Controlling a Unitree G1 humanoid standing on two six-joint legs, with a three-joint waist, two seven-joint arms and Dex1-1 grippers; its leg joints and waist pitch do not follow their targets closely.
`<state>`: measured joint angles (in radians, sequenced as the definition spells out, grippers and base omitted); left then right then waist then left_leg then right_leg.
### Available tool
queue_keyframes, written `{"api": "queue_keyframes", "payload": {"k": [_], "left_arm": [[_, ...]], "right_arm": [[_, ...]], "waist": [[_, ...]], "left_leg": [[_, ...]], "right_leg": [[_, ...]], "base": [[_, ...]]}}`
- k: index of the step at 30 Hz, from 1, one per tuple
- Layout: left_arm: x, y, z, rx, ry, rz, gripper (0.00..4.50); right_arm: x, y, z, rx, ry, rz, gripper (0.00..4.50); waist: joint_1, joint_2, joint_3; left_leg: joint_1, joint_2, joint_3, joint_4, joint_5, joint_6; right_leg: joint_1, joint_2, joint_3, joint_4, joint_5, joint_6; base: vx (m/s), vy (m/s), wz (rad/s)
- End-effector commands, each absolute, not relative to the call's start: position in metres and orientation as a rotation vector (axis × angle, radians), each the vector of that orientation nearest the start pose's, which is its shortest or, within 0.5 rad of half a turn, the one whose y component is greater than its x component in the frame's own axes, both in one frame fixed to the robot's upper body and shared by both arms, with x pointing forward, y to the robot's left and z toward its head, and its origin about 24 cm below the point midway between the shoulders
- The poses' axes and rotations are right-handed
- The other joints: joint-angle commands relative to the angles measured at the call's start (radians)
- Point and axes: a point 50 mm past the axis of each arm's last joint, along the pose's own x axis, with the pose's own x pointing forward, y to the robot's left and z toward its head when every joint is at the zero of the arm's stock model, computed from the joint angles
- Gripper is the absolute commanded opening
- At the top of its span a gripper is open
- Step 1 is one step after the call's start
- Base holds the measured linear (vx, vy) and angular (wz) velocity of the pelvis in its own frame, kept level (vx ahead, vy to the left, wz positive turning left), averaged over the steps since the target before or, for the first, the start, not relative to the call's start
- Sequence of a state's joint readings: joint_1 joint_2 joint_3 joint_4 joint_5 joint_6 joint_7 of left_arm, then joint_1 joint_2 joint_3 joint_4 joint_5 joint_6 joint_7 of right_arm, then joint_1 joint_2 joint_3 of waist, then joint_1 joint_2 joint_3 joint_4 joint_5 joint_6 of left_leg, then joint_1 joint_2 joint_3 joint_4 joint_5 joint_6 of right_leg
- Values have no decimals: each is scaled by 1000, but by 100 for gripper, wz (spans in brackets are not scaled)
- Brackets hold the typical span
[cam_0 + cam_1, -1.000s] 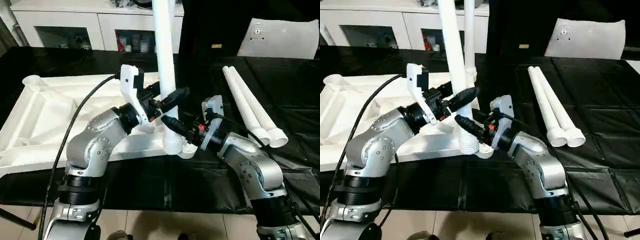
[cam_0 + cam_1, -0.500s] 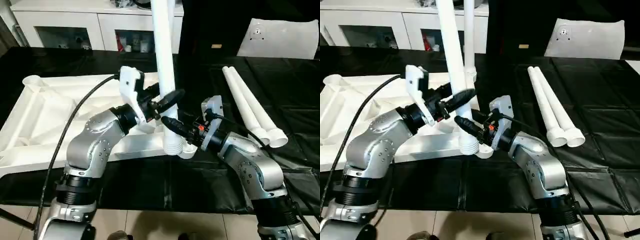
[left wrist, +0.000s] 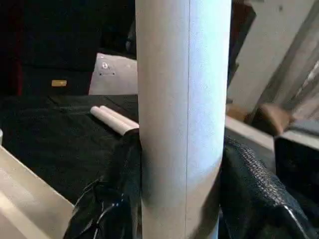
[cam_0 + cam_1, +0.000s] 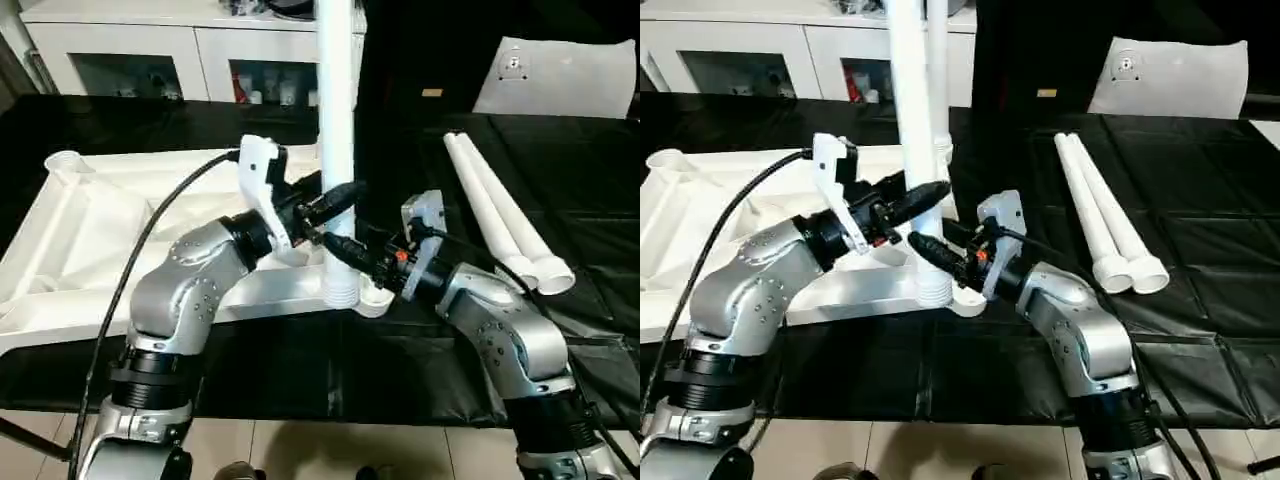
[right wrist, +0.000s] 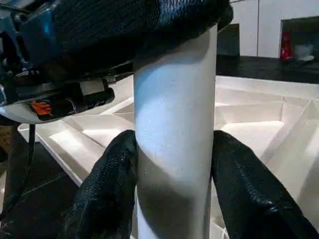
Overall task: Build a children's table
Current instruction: Pick table leg
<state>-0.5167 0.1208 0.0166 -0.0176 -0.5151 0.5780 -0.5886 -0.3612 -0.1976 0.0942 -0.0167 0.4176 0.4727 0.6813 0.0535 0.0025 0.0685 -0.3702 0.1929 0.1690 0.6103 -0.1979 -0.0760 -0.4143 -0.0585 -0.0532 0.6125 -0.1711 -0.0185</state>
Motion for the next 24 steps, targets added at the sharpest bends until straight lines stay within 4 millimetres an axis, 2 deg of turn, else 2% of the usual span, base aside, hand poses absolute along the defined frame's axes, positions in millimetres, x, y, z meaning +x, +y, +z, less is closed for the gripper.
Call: {"api": "queue_keyframes", "payload": {"k": [1,2,3,5,7,12,14,15,18,20,22,24], "left_arm": [[316,89,164,-382,-40,-910,185],[318,91,166,-387,-40,-894,185],[318,91,167,-387,-40,-892,185],[321,93,169,-365,-28,-880,185],[322,94,169,-360,-21,-878,185],[323,98,171,-345,-5,-881,185],[324,101,175,-342,1,-908,185],[324,101,177,-342,8,-935,185],[323,101,179,-341,21,-993,185],[322,100,181,-358,29,-1031,185],[321,100,183,-360,31,-1051,185],[317,97,187,-352,35,-1136,185]], "right_arm": [[297,-97,121,170,42,947,182],[298,-98,124,171,31,943,182],[298,-98,124,172,29,943,252],[297,-98,130,207,10,970,252],[297,-99,133,222,1,976,287],[298,-107,142,283,-18,981,326],[298,-117,149,308,-7,1006,333],[298,-123,152,311,3,1010,345],[302,-130,154,293,35,1012,369],[302,-133,153,272,83,1040,388],[301,-134,153,255,106,1066,388],[296,-135,152,232,159,1155,396]], "waist": [[-1,-12,-79],[-1,-13,-79],[0,-12,-80],[0,-13,-78],[0,-13,-79],[1,-16,-80],[3,-15,-83],[3,-14,-81],[5,-15,-82],[6,-16,-82],[8,-18,-82],[9,-22,-83]], "left_leg": [[1,21,0,-62,-79,36],[1,21,0,-62,-80,37],[3,21,0,-61,-83,38],[3,21,0,-62,-86,38],[3,22,-1,-63,-77,41],[3,21,0,-62,-72,45],[6,20,-1,-62,-67,46],[6,20,0,-61,-66,46],[4,18,1,-60,-60,40],[5,18,2,-59,-52,42],[3,17,3,-58,-52,45],[2,18,2,-57,-49,51]], "right_leg": [[65,-61,43,-69,-208,-171],[65,-61,42,-69,-212,-169],[64,-60,43,-70,-217,-166],[64,-59,43,-71,-226,-157],[64,-60,43,-69,-211,-157],[66,-59,42,-68,-208,-153],[69,-57,42,-66,-204,-155],[65,-57,42,-68,-205,-155],[67,-58,41,-67,-210,-159],[67,-58,41,-66,-200,-166],[69,-58,42,-66,-197,-171],[71,-60,41,-65,-200,-169]], "base": [[0,0,0],[0,0,0],[0,0,0],[0,0,0],[0,0,0],[0,0,0],[0,0,0],[0,0,0],[0,0,0],[0,0,0],[0,0,0],[0,0,0]]}}
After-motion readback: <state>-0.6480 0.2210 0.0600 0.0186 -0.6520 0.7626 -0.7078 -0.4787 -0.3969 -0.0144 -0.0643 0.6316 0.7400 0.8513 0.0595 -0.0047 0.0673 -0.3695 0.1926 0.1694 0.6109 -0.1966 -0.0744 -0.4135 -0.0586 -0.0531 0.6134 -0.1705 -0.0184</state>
